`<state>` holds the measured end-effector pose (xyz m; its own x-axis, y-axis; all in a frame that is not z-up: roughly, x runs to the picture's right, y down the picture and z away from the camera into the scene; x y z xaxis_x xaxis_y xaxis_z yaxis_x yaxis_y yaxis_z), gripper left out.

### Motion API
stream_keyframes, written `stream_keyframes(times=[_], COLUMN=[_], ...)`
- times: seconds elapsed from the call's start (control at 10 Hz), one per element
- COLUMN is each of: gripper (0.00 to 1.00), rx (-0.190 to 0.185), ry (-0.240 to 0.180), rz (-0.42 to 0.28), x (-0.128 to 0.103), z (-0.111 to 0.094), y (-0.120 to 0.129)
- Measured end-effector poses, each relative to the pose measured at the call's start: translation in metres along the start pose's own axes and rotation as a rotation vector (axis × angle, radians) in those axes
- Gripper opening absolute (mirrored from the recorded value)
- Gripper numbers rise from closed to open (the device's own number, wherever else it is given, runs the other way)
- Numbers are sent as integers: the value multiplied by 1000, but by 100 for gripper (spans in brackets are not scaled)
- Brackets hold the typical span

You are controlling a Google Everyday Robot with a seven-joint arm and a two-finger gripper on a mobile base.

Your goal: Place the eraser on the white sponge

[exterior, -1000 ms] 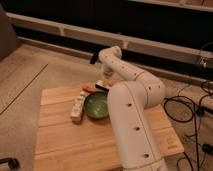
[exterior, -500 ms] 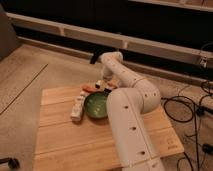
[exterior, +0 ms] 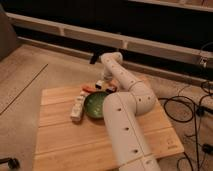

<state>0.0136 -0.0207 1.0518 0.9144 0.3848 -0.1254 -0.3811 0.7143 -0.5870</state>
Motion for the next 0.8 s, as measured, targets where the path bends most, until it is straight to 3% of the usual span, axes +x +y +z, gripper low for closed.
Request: stream_keyframes(times=[0.2,0.8], gripper=[1,0], rx=[24,109], ry=[10,-13], rz=[-15,-82], x=[-5,-46], z=[-5,-41], y=[-7,-22])
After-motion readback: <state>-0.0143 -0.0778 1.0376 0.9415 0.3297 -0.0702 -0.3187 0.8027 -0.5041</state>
